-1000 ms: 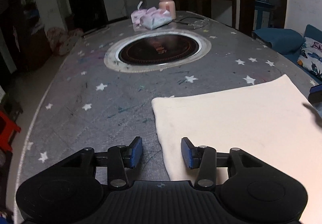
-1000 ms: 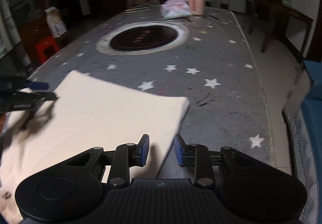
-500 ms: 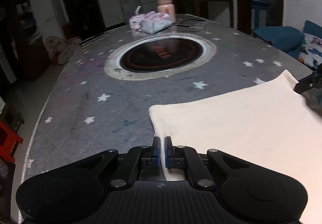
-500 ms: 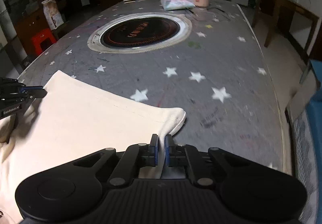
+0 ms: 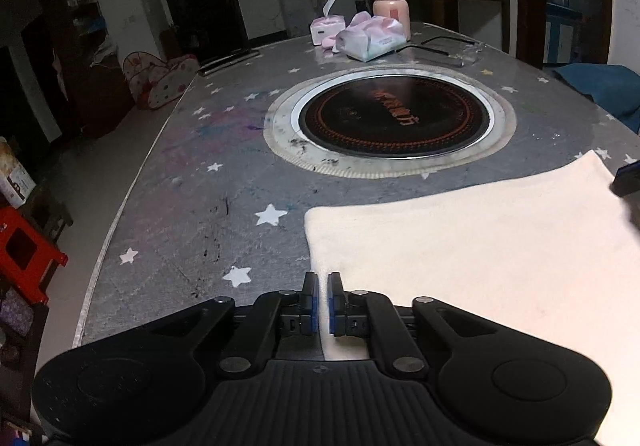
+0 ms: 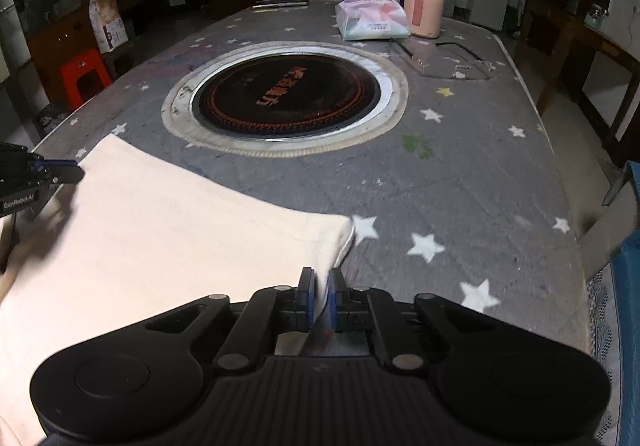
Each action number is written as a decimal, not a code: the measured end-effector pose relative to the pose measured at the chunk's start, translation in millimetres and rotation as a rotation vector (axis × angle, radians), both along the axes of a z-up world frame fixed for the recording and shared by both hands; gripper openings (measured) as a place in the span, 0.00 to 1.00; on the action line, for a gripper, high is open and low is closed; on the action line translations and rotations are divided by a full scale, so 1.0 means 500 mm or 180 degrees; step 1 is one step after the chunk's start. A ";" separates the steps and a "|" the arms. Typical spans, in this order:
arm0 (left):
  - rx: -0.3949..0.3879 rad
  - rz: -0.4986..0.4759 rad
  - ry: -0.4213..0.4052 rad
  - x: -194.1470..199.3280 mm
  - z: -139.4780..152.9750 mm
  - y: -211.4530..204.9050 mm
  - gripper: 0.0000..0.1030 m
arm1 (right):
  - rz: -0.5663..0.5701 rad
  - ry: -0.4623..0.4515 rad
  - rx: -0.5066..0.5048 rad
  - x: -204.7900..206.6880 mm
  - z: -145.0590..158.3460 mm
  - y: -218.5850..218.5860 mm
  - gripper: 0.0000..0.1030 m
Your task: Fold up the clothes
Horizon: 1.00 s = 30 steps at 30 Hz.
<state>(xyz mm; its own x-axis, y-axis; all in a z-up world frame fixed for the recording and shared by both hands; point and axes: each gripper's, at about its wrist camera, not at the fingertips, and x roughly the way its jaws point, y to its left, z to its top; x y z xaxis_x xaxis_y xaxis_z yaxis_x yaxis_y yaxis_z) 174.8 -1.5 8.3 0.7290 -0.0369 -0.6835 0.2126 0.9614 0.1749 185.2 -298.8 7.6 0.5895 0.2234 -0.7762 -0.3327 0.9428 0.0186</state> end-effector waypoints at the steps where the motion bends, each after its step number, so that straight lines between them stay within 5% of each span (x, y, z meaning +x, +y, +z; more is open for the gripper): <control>1: -0.0005 0.0000 -0.0008 -0.004 0.001 0.002 0.12 | 0.0007 -0.0020 0.0004 -0.005 0.006 -0.002 0.11; 9: -0.0112 -0.0467 -0.0201 -0.140 0.048 -0.032 0.13 | 0.0673 -0.0135 0.0116 -0.158 0.062 0.055 0.15; 19: -0.0336 -0.1232 -0.0160 -0.372 0.029 -0.074 0.14 | 0.1568 -0.0191 0.0067 -0.383 0.033 0.180 0.17; 25: -0.0339 -0.1319 -0.0089 -0.412 -0.010 -0.078 0.14 | 0.1632 -0.0366 -0.0109 -0.458 -0.006 0.204 0.17; 30: -0.0328 -0.1329 -0.0092 -0.410 -0.006 -0.077 0.17 | 0.1274 -0.0392 0.0228 -0.461 0.025 0.158 0.17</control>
<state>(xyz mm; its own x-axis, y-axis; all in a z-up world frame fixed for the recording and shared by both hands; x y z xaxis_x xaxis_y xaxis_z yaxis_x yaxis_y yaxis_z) -30.0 -39.9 5.2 0.6557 -0.3998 -0.6405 0.5837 0.8065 0.0941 -45.2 -219.9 19.9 0.5326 0.5044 -0.6797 -0.6762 0.7366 0.0167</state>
